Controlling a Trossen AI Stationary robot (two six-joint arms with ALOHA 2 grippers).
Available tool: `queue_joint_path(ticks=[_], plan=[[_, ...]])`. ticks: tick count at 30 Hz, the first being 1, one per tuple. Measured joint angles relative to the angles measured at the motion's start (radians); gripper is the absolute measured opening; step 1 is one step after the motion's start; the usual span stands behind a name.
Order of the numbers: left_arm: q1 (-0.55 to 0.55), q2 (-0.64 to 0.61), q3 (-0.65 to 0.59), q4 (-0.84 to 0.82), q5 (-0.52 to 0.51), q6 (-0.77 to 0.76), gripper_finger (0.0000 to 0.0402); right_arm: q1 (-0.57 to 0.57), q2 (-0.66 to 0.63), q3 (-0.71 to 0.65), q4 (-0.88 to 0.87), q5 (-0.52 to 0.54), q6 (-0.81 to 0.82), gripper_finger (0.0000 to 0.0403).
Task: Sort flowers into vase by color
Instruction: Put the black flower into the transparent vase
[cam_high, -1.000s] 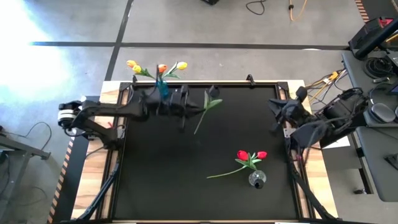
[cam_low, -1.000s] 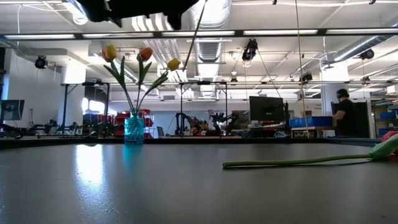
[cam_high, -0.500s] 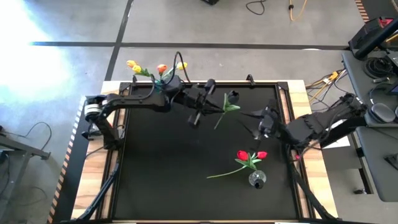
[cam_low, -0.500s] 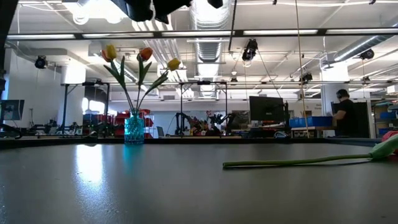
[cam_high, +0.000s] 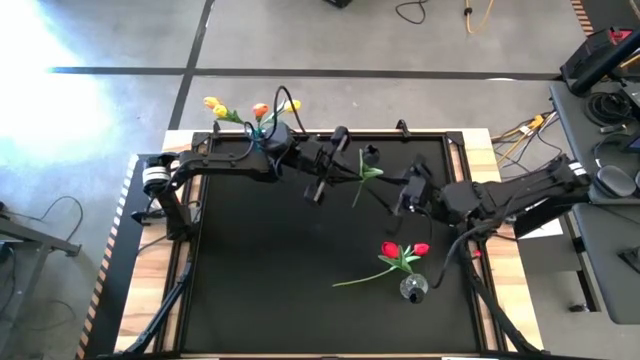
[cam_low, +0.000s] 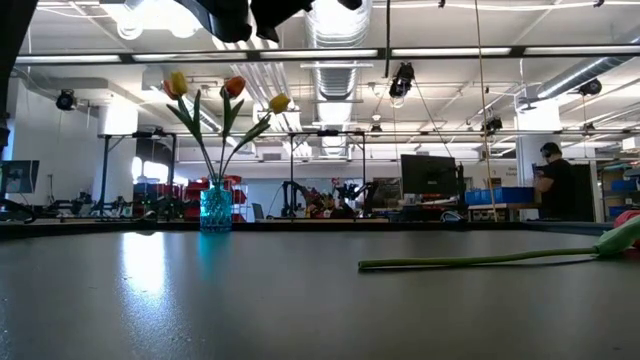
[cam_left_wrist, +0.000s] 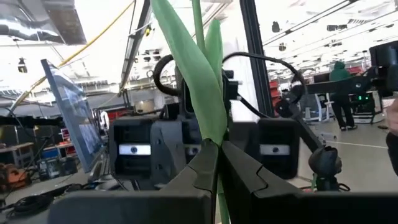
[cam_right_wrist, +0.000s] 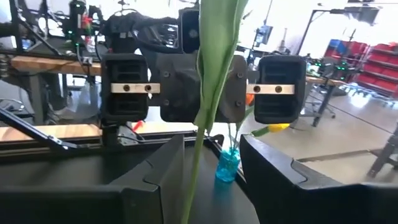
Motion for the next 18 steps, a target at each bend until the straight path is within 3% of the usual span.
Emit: queue_joint_path(ticks=[8, 15, 18], plan=[[0.000, 0.000, 0.000, 0.011, -0.005, 0.001, 0.0000, -0.051, 0.060, 0.008, 0.049, -0.052, -0.004, 0.0133], [0.000, 0.000, -0.004, 0.009, -0.010, 0.001, 0.0000, -0.056, 0.070, 0.028, 0.047, -0.047, -0.018, 0.0026], [0.009, -0.006, -0.021, 0.002, -0.008, -0.024, 0.0008, -0.033, 0.047, 0.029, 0.004, -0.025, -0.032, 0.0015]])
